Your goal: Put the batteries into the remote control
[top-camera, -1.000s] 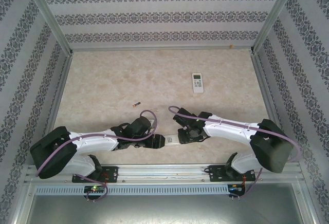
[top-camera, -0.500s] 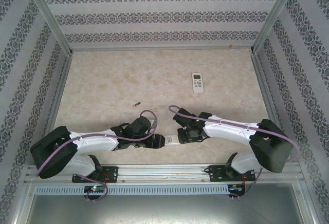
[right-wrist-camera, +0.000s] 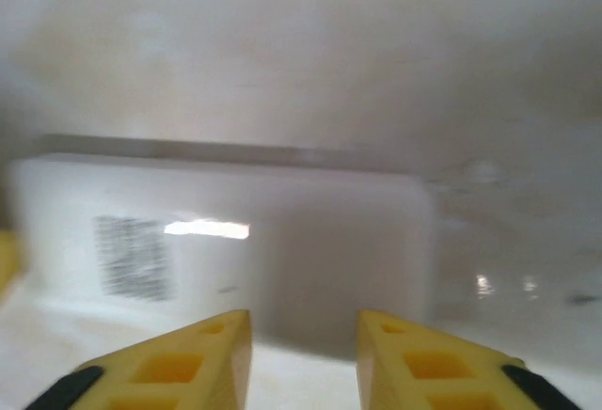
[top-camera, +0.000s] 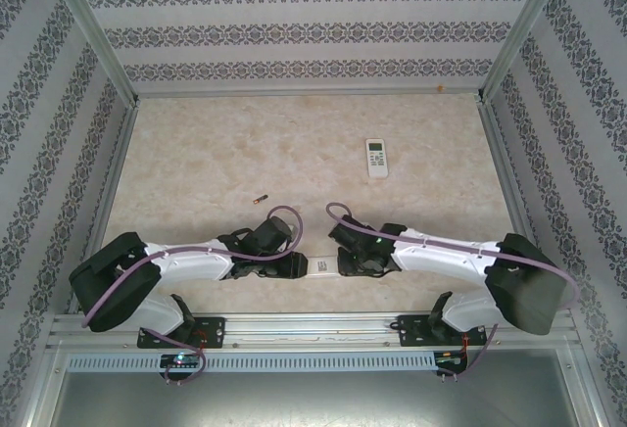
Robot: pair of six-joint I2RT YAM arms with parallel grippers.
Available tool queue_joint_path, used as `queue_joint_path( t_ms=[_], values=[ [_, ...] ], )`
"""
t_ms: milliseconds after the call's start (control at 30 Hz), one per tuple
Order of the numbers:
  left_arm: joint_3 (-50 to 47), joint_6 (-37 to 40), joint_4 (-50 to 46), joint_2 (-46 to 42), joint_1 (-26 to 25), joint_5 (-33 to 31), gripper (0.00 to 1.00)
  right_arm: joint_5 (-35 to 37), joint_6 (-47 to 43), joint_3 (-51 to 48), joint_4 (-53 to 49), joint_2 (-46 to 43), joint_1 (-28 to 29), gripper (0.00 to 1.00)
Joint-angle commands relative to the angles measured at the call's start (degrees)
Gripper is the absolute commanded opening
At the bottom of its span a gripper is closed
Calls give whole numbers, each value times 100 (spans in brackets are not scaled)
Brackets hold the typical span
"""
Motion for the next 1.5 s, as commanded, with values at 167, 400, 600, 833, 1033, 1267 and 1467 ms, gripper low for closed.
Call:
queue_joint_path(
  t_ms=[167, 400, 600, 833, 1033, 1267, 1467],
  values=[
    [-244, 70, 564, -760, -227, -657, 66, 506, -3352, 315, -172, -1050, -75, 77],
    [-845, -328, -122, -2768, 464, -949, 82, -347, -6690, 531, -478, -647, -45, 87],
    [-972, -220, -907, -4018, 681, -1253, 92, -359, -8210, 613, -868, 440, 92, 88],
    [-1074, -282, -1187, -4402, 780, -1200, 93, -186, -8488, 761, -482, 1482, 71, 78],
    [-1092, -232, -1455, -4645, 803, -1277, 93, -336, -8417, 873, -535, 1867, 64, 66],
    [-1041, -201, -1451, -4606, 847, -1227, 94, -693, -8431, 943, -548, 1946, 14, 46],
    [-987, -691, -1148, -4576, 1009, -757, 90, -1178, -6889, 1060, 112, 715, -184, 41]
  ],
)
